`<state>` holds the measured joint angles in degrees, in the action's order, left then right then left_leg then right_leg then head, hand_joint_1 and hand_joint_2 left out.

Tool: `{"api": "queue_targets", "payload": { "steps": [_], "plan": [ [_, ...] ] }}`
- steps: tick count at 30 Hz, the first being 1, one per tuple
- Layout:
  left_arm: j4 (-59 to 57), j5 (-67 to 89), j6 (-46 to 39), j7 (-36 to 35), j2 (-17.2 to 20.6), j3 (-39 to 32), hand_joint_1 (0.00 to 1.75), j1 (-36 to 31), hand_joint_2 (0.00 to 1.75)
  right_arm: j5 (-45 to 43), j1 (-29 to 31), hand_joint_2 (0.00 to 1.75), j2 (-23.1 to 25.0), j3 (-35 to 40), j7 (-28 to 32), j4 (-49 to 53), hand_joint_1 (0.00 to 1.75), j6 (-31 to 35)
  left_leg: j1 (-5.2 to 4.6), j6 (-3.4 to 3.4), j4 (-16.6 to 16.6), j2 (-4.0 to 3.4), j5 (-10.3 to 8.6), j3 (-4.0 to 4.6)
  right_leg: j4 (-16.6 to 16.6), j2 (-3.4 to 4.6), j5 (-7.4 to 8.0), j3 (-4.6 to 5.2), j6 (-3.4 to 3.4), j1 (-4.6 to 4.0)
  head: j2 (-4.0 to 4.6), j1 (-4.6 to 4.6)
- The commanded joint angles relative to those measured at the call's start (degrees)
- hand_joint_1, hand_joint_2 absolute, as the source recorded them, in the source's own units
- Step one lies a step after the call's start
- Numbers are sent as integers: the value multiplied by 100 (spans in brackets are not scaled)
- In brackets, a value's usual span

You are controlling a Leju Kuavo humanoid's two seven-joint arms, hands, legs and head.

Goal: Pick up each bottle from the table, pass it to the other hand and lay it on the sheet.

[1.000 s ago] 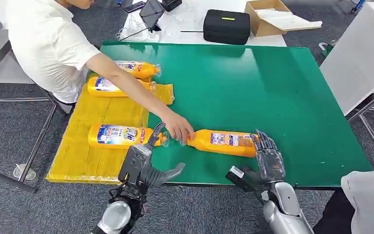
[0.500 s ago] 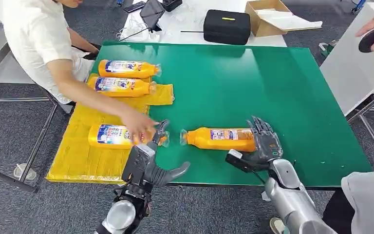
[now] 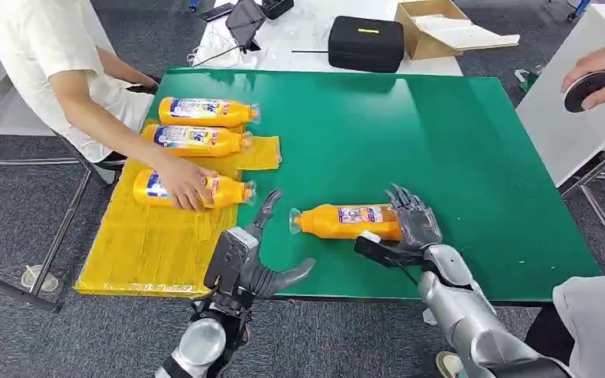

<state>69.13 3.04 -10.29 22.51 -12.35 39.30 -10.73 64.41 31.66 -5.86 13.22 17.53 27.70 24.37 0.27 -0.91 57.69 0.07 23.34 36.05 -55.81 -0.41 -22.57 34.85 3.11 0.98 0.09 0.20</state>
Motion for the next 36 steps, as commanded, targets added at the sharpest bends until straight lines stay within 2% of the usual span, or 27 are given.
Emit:
{"api": "queue_targets", "payload": {
  "steps": [1, 8, 12, 13, 14, 15, 19, 23, 25, 27, 29, 33, 34, 36],
  "plan": [
    [-418, -23, 11, 13, 80, 201, 0, -300, 175, 5, 191, 175, 124, 212, 11, -773, 0, -137, 9, 6, -1, -1, 11, -34, 6, 4, -8, -36, -19, -11, 0, 2],
    [-418, -23, 11, 13, 80, 201, 0, -300, 175, 5, 191, 175, 124, 212, 11, -773, 0, -137, 8, 5, 0, -6, 8, -36, 5, 5, -5, -35, -19, -10, 0, 2],
    [-487, -89, 16, 43, 64, 255, 0, -369, 175, -59, 218, 175, 124, 284, 72, -881, 0, -646, 4, 2, -3, -9, 2, -24, 5, 4, 1, -22, -9, -5, 0, 2],
    [-486, -89, 17, 43, 61, 257, 0, -373, 175, -60, 219, 175, 107, 282, 72, -885, 44, -650, 8, 4, -2, -8, 5, -34, 7, 4, -1, -33, -15, -9, 0, 2],
    [-511, -123, 27, 62, 56, 285, 0, -405, 175, -100, 248, 175, 71, 308, 102, -936, 157, -880, 10, 5, -1, -6, 6, -36, 7, 3, -2, -36, -18, -11, 0, 2],
    [-514, -132, 28, 66, 54, 291, 0, -414, 175, -120, 260, 175, 45, 306, 68, -960, 175, -985, 5, 3, -3, -8, 2, -29, 6, 2, 1, -27, -11, -6, 0, 2],
    [-517, -174, 27, 63, 62, 305, 0, -436, 175, -156, 262, 175, -91, 351, -129, -1077, 175, -1613, 11, 6, 1, -12, 5, -42, 6, 3, 6, -39, -33, -13, 0, 0],
    [-516, -199, 24, 59, 54, 314, 0, -466, 175, -164, 213, 175, -193, 395, -396, -1141, 175, -2137, 9, 4, -7, -4, -1, -61, 17, -7, 7, -54, -25, -11, 0, 2],
    [-511, -175, -23, 53, 59, 314, 0, -470, 175, 46, 194, 175, -229, 588, -636, -1156, 173, -2104, 12, 5, -10, 6, -3, -73, 22, -16, 8, -69, -27, -14, 0, 2],
    [-528, -160, -29, 52, 60, 317, 0, -478, 175, -25, 161, 175, -236, 545, -633, -1161, 173, -2207, 9, 4, -5, -9, 1, -80, 16, -3, 5, -73, -21, -11, 0, 0],
    [-547, -156, -22, 52, 57, 322, 0, -486, 175, -56, 141, 175, -241, 534, -601, -1166, 175, -2263, 15, 6, -12, 12, -6, -89, 28, -22, 6, -84, -30, -17, 0, 2],
    [-523, -156, 5, 55, 61, 310, 0, -481, 175, -123, 104, 175, -220, 518, -463, -1110, 175, -2200, 8, -9, -6, 2, 19, -137, 21, -5, -17, -76, -4, -9, 0, 2],
    [-520, -154, 7, 57, 60, 307, 0, -479, 175, -138, 103, 175, -217, 513, -435, -1106, 175, -2191, 13, -7, -10, 17, 14, -128, 29, -18, -13, -75, -8, -14, 0, 4],
    [-520, -154, 7, 57, 60, 307, 0, -479, 175, -138, 103, 175, -217, 513, -435, -1106, 175, -2191, 10, -7, -8, 4, 22, -139, 25, -4, -16, -83, -2, -10, 0, 4]
  ]
}}
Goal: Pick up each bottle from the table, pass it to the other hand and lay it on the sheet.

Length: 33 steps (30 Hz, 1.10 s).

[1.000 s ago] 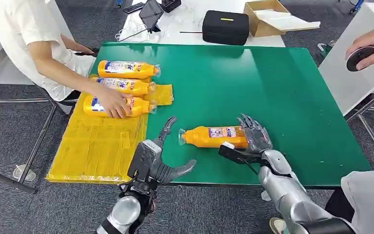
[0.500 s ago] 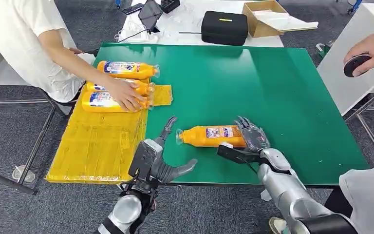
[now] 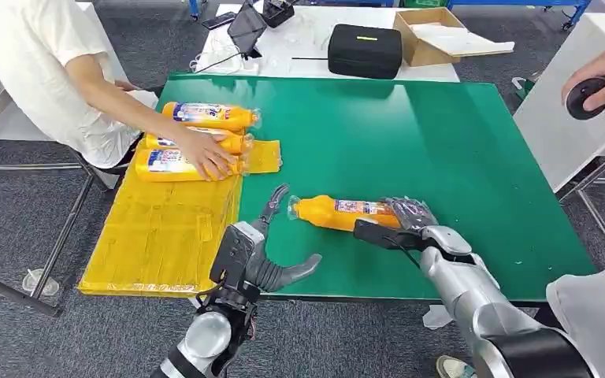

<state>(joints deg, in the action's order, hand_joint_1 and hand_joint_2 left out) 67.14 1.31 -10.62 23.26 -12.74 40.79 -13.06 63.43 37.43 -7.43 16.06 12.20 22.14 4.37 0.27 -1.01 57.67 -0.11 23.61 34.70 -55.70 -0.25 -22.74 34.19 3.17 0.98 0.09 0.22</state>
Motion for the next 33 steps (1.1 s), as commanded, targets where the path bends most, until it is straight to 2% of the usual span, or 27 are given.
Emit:
{"api": "queue_targets", "payload": {
  "steps": [1, 5, 8, 11, 14, 21, 27, 31, 33],
  "plan": [
    [-321, 18, 40, -17, 99, 158, 0, -246, 175, -40, -473, 175, -59, 229, 98, -550, 175, -191, 10, 4, -10, 30, -9, 0, 18, -28, 4, -16, -11, -12, 0, 0],
    [-321, 18, 40, -17, 99, 158, 0, -246, 175, -40, -473, 175, -59, 229, 98, -550, 175, -191, 12, 5, -14, 34, -10, -2, 23, -31, 4, -29, -14, -14, 0, 0],
    [-321, 18, 40, -17, 99, 158, 0, -246, 175, -40, -473, 175, -59, 229, 98, -550, 175, -191, 13, 5, -11, 31, -7, -6, 20, -30, 2, -78, -12, -15, 0, 0],
    [-321, 18, 40, -17, 99, 158, 0, -246, 175, -40, -473, 175, -59, 229, 98, -550, 175, -191, 9, 3, -5, 21, -4, -17, 12, -21, 0, -80, -7, -10, 0, 2],
    [-321, 18, 40, -17, 99, 158, 0, -246, 175, -40, -473, 175, -59, 229, 98, -550, 175, -191, 13, 4, -4, 32, -10, -4, 15, -31, 5, -32, -13, -15, 0, 0],
    [-318, 19, 41, -15, 99, 155, 0, -243, 175, -81, -475, 175, -52, 204, 175, -531, 175, -162, 11, 8, -10, 28, -1, -16, 19, -25, 0, -35, -8, -12, 0, 0],
    [-205, -448, 160, 107, 89, -97, 0, -14, 175, -1705, -896, 175, 368, -922, 1840, 17, 175, 135, 12, 9, -11, 19, 1, -21, 21, -17, 1, -64, -7, -13, 0, 2],
    [-93, -1571, 311, 17, 122, -365, 0, 363, 175, -2879, -1513, 175, 876, -1274, 2686, 1376, 175, 823, 11, 11, -11, -28, 13, -24, 14, 29, 15, -84, -19, -12, 0, -2],
    [-57, -1839, 272, 116, 233, -354, 0, 468, 175, -3427, -2007, 175, 1036, -1089, 2742, 2432, 175, 885, 11, 15, -11, -33, 12, -14, 10, 30, 14, -70, -23, -13, 0, 0]
  ]
}}
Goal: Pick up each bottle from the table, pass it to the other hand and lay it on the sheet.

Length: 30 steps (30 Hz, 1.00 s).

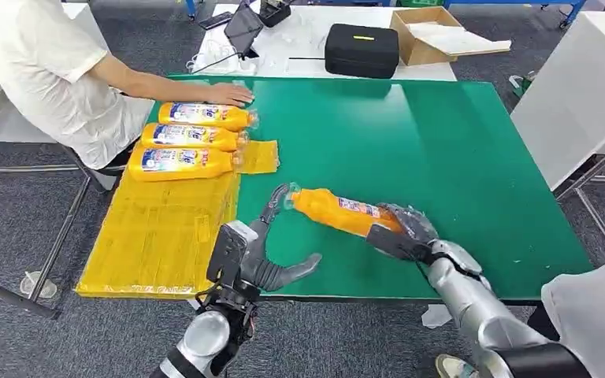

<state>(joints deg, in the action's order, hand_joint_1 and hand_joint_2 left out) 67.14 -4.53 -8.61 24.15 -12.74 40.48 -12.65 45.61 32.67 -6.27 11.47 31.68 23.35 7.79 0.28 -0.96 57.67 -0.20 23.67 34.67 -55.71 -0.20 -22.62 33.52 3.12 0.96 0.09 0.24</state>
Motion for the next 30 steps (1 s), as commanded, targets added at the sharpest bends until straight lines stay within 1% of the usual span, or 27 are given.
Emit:
{"api": "queue_targets", "payload": {
  "steps": [1, 2, 4, 5, 6, 8, 10, 12, 17, 19, 20, 21, 22, 23, 24, 27, 28, 29, 30],
  "plan": [
    [67, -1835, 665, 115, 275, -386, 0, 506, 175, -2475, -2121, 175, 789, 91, 832, 3909, 175, 916, 7, 8, -6, -14, 4, 3, 4, 16, 0, 8, -14, -10, 0, -2],
    [197, -1883, 722, 145, 322, -350, 0, 526, 175, -2706, -2226, 175, 865, 259, 832, 4090, 175, 1029, 11, 13, -9, -20, 6, 6, 5, 23, -2, 15, -23, -15, 0, -4],
    [398, -2047, 797, 139, 334, -376, 0, 570, 175, -2700, -2347, 175, 970, 299, 798, 4471, 175, 1039, 14, 16, -2, 0, -7, 61, -3, 6, -2, 58, -13, -21, 0, -4],
    [481, -2164, 861, 135, 336, -387, 0, 589, 175, -2716, -2356, 175, 977, 300, 794, 4569, 175, 1028, 18, 22, 5, -5, 7, 58, -13, 12, -14, 58, -26, -26, 0, -4],
    [538, -2293, 937, 152, 331, -419, 0, 617, 175, -2768, -2348, 175, 993, 271, 832, 4644, 175, 1042, 22, 19, 5, 8, -12, 93, -15, -1, -8, 84, -14, -20, 0, 0],
    [621, -2587, 915, 204, 266, -587, 0, 698, 175, -2810, -2352, 175, 943, 336, 832, 4773, 175, 1156, 23, 18, 4, 16, -12, 101, -15, -8, -12, 89, -15, -19, 0, -2],
    [729, -2701, 804, 258, 272, -673, 0, 757, 175, -2862, -2359, 175, 912, 360, 832, 4811, 175, 1202, 22, 17, 7, 4, -7, 99, -16, 6, -13, 97, -15, -18, 0, -7],
    [817, -2727, 668, 363, 304, -768, 0, 856, 175, -2928, -2407, 175, 901, 374, 832, 4871, 175, 1219, 19, 16, -1, 27, -23, 121, -9, -19, -5, 110, -10, -15, 0, 0],
    [892, -2842, 705, 422, 344, -801, 0, 1004, 175, -2960, -2450, 175, 903, 571, 832, 5039, 175, 1259, 19, 18, 0, 19, -15, 113, -9, -11, -9, 104, -17, -16, 0, -2],
    [860, -2773, 705, 501, 330, -729, 0, 934, 175, -2927, -2355, 175, 927, 663, 832, 4886, 175, 1219, 18, 18, -1, 24, -20, 123, -8, -17, -6, 112, -13, -14, 0, -2],
    [861, -2779, 726, 508, 308, -698, 0, 887, 175, -2886, -2278, 175, 944, 720, 832, 4755, 175, 1153, 21, 22, 5, 14, -6, 102, -15, -5, -16, 96, -25, -19, 0, -2],
    [887, -2745, 766, 572, 308, -646, 0, 830, 175, -2827, -2185, 175, 967, 790, 832, 4553, 175, 1066, 20, 19, 2, 16, -16, 116, -10, -8, -7, 110, -16, -17, 0, -2],
    [902, -2703, 768, 625, 308, -623, 0, 801, 175, -2812, -2140, 175, 983, 829, 832, 4455, 175, 996, 20, 20, 4, 10, -12, 109, -12, -1, -9, 105, -20, -18, 0, -4],
    [908, -2706, 770, 623, 299, -615, 0, 784, 175, -2806, -2112, 175, 1006, 842, 832, 4394, 175, 979, 20, 17, -1, 23, -23, 129, -6, -15, -1, 119, -11, -17, 0, -2],
    [922, -2704, 767, 625, 293, -612, 0, 771, 175, -2797, -2094, 175, 1023, 854, 832, 4366, 175, 994, 22, 18, 2, 17, -18, 119, -8, -8, -4, 112, -15, -19, 0, -2],
    [992, -2609, 850, 747, 311, -517, 0, 670, 175, -2658, -1818, 175, 1030, 1171, 681, 3688, 175, 481, 23, 17, 1, 16, -18, 117, -5, -7, -3, 110, -15, -20, 0, -2],
    [1001, -2581, 866, 774, 314, -498, 0, 650, 175, -2648, -1773, 175, 1055, 1209, 675, 3568, 175, 423, 20, 17, -2, 23, -22, 121, -4, -15, -3, 113, -12, -17, 0, -2],
    [1003, -2540, 883, 803, 313, -472, 0, 623, 175, -2640, -1696, 175, 1100, 1254, 693, 3385, 175, 363, 22, 17, -1, 13, -18, 113, -5, -5, -3, 106, -15, -19, 0, -2],
    [1009, -2332, 864, 972, 324, -417, 0, 590, 175, -2635, -1612, 175, 1133, 1324, 701, 3201, 175, 291, 23, 17, -1, 17, -19, 116, -3, -9, -3, 107, -14, -19, 0, -2]
  ]
}}
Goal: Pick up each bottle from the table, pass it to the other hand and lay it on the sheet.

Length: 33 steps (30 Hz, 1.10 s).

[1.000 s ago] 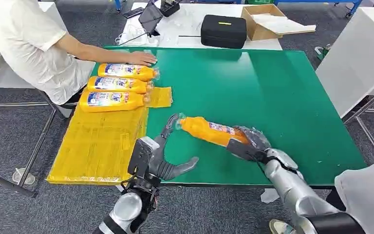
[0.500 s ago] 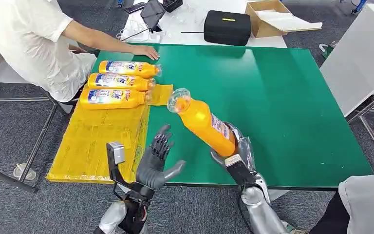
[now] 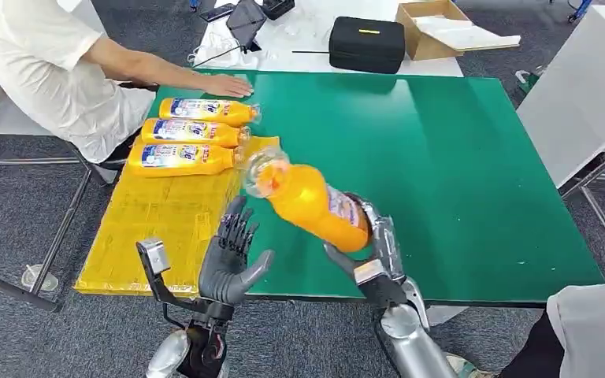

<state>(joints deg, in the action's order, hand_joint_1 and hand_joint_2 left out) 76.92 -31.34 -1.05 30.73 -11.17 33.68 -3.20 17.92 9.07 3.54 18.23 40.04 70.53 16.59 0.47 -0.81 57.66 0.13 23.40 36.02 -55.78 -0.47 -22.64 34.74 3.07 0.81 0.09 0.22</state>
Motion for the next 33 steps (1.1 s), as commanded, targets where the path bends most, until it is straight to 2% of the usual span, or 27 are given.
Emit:
{"api": "queue_targets", "payload": {
  "steps": [1, 9, 18, 20, 21, 26, 33],
  "plan": [
    [4, 408, 152, 340, 165, 316, 0, -374, 175, 125, 808, 175, 170, 688, -158, -1627, 175, -677, 3, 1, -2, -16, 4, -14, 4, 17, 2, -9, -8, -3, 0, 0],
    [-136, 551, 378, 514, 139, 474, 0, -453, 175, 192, 1120, 175, 125, 875, -335, -1942, 175, -1002, 1, 1, 1, -17, 10, -23, 1, 19, -3, -18, -11, -2, 0, 0],
    [-253, 440, 502, 463, 103, 439, 0, -515, 175, 336, 1213, 175, 129, 1005, -393, -1926, 175, -1007, 1, 1, -2, -3, 2, -7, 3, 3, -1, -4, -6, -1, 0, 0],
    [-286, 396, 535, 411, 90, 436, 0, -527, 175, 368, 1224, 175, 120, 1036, -402, -1913, 175, -1005, 3, 2, 3, -10, 12, -27, -1, 12, -8, -22, -15, -4, 0, -2],
    [-365, 310, 542, 295, 61, 415, 0, -554, 175, 498, 1258, 175, 107, 1111, -446, -1906, 175, -899, 0, 1, -2, -3, 2, -7, 2, 4, -1, -4, -6, -1, 0, 2],
    [-652, 94, 483, -13, -51, 338, 0, -686, 175, 877, 1348, 175, 128, 1342, -626, -1842, 175, -618, -1, 1, -1, -5, 2, -6, 1, 6, -1, -2, -7, 0, 0, 0],
    [-523, 334, -201, -35, -150, 184, 0, -844, 175, 1070, 1397, 175, 158, 1522, -760, -1757, 175, -438, 0, 1, 1, -6, 3, -5, -1, 8, 0, 0, -8, -1, 0, 0]
  ]
}}
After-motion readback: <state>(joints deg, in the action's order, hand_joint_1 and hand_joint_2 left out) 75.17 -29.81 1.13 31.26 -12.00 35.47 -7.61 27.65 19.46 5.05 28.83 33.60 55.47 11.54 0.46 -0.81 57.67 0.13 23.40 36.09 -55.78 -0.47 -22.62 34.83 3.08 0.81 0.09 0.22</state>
